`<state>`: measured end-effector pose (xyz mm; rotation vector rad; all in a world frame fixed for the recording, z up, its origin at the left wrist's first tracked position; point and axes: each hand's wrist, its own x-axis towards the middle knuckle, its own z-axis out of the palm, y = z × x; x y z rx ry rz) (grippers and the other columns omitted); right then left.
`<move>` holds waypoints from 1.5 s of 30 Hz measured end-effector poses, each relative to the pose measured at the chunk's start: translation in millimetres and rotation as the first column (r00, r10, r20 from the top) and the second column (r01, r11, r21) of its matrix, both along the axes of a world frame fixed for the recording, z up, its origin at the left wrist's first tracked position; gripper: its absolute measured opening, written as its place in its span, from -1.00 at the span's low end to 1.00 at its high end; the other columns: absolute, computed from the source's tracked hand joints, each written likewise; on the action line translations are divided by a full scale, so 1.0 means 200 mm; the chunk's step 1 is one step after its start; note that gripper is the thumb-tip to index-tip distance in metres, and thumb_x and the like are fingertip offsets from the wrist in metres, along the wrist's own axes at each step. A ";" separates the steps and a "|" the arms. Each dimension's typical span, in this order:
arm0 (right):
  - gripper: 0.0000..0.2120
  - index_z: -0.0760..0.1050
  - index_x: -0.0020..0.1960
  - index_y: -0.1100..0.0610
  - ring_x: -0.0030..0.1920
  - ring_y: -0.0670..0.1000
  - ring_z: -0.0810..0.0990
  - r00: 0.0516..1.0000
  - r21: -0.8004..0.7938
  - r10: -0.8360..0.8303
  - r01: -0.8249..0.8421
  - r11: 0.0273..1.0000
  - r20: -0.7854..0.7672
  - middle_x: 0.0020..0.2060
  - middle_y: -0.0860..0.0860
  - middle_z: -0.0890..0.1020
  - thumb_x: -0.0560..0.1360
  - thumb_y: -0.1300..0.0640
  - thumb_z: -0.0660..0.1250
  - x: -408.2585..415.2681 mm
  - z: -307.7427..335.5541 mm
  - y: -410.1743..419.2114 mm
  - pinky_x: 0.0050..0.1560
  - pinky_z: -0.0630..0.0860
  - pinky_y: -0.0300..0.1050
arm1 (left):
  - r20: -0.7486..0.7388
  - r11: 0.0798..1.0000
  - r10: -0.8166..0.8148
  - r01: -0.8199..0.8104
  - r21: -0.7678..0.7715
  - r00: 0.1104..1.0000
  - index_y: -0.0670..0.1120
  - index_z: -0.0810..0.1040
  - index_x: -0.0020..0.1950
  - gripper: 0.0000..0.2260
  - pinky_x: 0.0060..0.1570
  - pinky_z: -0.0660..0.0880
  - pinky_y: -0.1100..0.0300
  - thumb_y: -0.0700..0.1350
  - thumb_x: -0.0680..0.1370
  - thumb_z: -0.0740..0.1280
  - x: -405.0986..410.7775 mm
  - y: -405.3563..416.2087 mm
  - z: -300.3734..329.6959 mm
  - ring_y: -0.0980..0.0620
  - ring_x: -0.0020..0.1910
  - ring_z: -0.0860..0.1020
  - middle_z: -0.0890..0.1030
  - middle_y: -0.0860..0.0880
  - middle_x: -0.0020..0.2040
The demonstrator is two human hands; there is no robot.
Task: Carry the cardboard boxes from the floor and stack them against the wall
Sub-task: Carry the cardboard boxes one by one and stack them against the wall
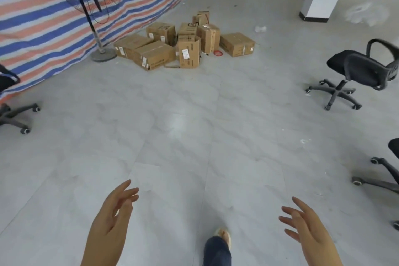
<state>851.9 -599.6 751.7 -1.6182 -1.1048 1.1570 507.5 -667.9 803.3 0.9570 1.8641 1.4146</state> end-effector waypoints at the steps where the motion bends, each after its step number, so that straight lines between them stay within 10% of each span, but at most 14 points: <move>1: -0.71 0.42 0.29 0.06 0.02 0.04 0.63 1.000 0.001 0.001 -0.001 1.000 0.002 0.03 0.02 0.64 0.61 0.26 0.13 0.02 -0.01 0.13 -0.12 0.61 -0.20 | 0.002 1.000 0.002 -0.002 -0.003 1.000 0.13 0.51 0.15 -0.63 0.21 0.43 -0.19 -0.33 0.59 0.16 0.01 0.13 0.00 0.20 0.01 0.60 0.65 0.19 0.02; 22: -0.71 0.43 0.24 -0.12 -0.03 -0.14 0.66 0.998 0.128 -0.001 -0.007 0.992 0.068 0.01 -0.10 0.65 0.62 0.19 0.14 0.05 0.12 2.62 0.05 0.53 -0.11 | 0.071 0.993 -0.115 0.114 0.017 0.991 -0.13 0.49 0.21 -0.69 -0.11 0.54 0.39 -0.38 0.61 0.08 0.06 2.65 -0.09 0.25 -0.13 0.63 0.61 -0.15 0.05; 39: -0.73 0.46 0.24 0.08 -0.09 0.00 0.68 0.974 -0.022 -0.223 0.222 0.975 -0.032 -0.03 0.03 0.66 0.60 0.27 0.16 0.19 -0.01 4.28 -0.15 0.60 -0.22 | -0.028 0.927 -0.373 0.372 -0.052 0.927 0.10 0.51 0.15 -0.68 0.16 0.49 -0.04 -0.29 0.59 0.17 0.22 4.82 0.02 0.20 -0.03 0.62 0.66 0.03 0.00; 45: -0.73 0.47 0.24 0.06 -0.04 0.00 0.67 0.983 0.042 -0.183 0.183 0.982 0.000 -0.02 0.04 0.67 0.60 0.27 0.16 0.48 0.07 5.16 -0.16 0.61 -0.27 | 0.003 0.961 -0.272 0.272 -0.050 0.962 0.01 0.51 0.14 -0.68 -0.09 0.52 0.41 -0.36 0.59 0.13 0.39 5.57 -0.02 0.29 -0.12 0.61 0.62 -0.12 0.06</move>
